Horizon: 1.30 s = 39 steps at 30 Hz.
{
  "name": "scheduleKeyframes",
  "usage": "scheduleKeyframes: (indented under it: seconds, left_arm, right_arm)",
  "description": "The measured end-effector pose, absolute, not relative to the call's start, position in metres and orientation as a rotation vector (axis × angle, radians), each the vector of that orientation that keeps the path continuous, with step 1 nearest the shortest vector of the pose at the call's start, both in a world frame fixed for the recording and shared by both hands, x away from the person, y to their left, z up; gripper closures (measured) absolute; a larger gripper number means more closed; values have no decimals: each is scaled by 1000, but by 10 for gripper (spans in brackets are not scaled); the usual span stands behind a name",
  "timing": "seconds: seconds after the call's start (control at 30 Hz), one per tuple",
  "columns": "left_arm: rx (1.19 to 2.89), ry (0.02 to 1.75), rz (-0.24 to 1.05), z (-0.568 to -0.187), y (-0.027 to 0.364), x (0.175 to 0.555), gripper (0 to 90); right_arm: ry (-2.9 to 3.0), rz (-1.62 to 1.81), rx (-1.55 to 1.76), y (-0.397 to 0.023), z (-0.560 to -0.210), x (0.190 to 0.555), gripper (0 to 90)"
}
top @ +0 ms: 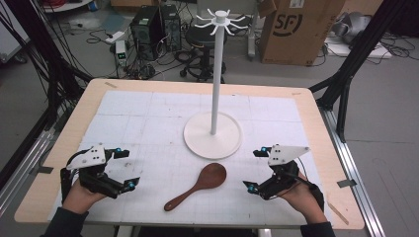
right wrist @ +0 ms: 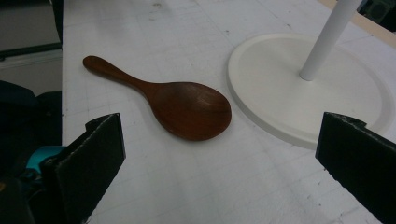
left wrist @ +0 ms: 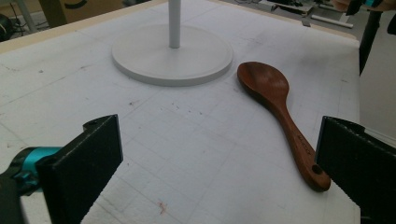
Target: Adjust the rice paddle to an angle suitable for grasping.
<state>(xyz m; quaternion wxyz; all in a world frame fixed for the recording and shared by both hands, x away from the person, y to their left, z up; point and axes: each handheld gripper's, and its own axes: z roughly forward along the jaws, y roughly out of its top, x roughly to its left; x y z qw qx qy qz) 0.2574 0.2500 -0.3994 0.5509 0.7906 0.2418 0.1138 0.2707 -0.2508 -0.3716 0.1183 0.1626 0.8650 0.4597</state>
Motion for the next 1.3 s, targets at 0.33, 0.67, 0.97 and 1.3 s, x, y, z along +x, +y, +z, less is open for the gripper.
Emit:
scheduleKeyframes:
  seconds: [0.33,0.67,0.97,1.3]
  left_arm:
    - [1879,566,268,-399,249,257,17]
    - [1873,564,262,-400,249,257,17]
    - [1872,562,260,-399,248,257,17]
    - [1874,559,256,-399,248,257,17]
  right_arm:
    - [2565,1310,429,-237,-370,276,2]
    - [2605,1281,364,-223,-366,281,2]
    - [2648,1250,316,-208,-365,288,2]
    - [2680,1203,255,-190,-361,296,2]
